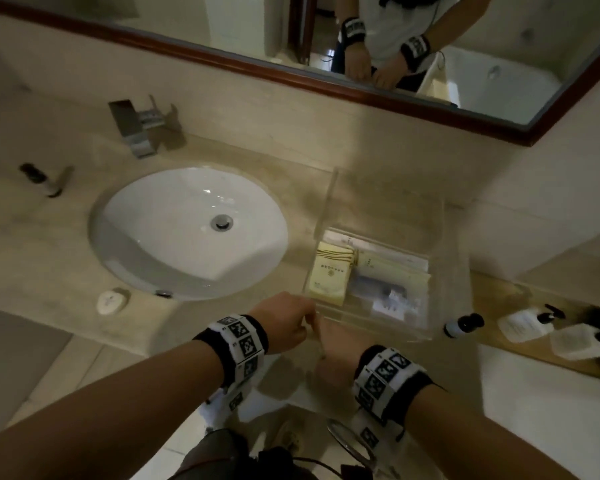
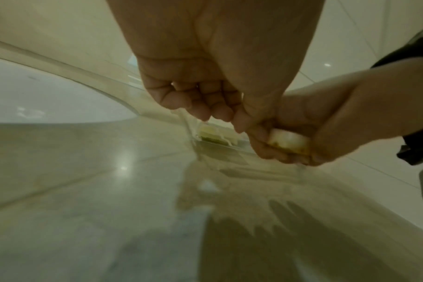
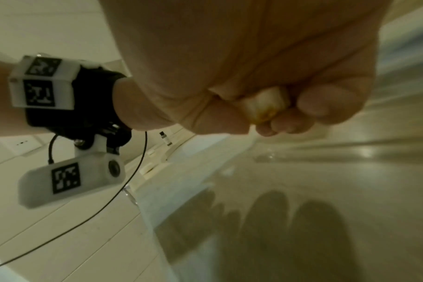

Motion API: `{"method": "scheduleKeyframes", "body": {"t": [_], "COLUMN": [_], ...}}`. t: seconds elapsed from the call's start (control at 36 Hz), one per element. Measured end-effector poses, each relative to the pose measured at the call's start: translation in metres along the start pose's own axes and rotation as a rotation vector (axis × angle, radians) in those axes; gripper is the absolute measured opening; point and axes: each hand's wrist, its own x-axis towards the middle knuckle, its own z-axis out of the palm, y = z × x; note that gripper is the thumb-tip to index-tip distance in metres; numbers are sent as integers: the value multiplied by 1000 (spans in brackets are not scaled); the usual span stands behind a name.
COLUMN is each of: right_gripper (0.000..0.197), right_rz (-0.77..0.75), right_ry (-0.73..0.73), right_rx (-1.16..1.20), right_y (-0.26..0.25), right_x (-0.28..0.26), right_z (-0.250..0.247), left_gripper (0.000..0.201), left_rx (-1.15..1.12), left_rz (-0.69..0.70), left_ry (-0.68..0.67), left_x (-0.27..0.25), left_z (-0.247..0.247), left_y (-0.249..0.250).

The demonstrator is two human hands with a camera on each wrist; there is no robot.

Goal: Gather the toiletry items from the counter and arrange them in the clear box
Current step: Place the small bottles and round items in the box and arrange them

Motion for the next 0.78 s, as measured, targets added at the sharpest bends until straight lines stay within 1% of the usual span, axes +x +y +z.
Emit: {"method": "scheduleKeyframes", "body": {"t": [0.08, 0.14, 0.28, 0.36, 0.44, 0.56, 0.64, 0.72, 0.75, 0.78], "right_gripper": [40, 34, 36, 40, 46, 48, 45, 45, 44, 43], "right_rz": [-99, -107, -217, -275, -356, -424, -425, -467, -456, -413], "right_ry": [53, 66, -3, -47, -44, -38, -22, -20, -45, -75], "right_rx": [-66, -101, -200, -251, -238, -224, -231, -428, -486, -532], "right_y": [-26, -45, -104, -146, -193, -256, -293, -317, -321, -327], "right_x": [14, 26, 61, 86, 108, 138, 156, 174, 181, 184], "right_z": [-12, -17, -24, -22, -17, -7, 7, 30, 38, 41], "left_gripper": [23, 26, 29, 30, 31, 30, 29, 33, 35, 37], "left_rx": [6, 10, 46, 1, -50, -57, -74, -98, -102, -102], "left_rz": [-50, -99, -218, -323, -425, -507, -529, -538, -542, -547], "left_ry": [68, 101, 180, 211, 241, 272, 270, 195, 165, 147], "left_x": [-13, -25, -63, -88, -112, -140, -158, -172, -176, -180], "left_z": [-11, -17, -32, -43, -53, -69, -76, -82, -83, -84], "left_y": [-17, -35, -85, -120, -157, -205, -245, -285, -298, -310]}}
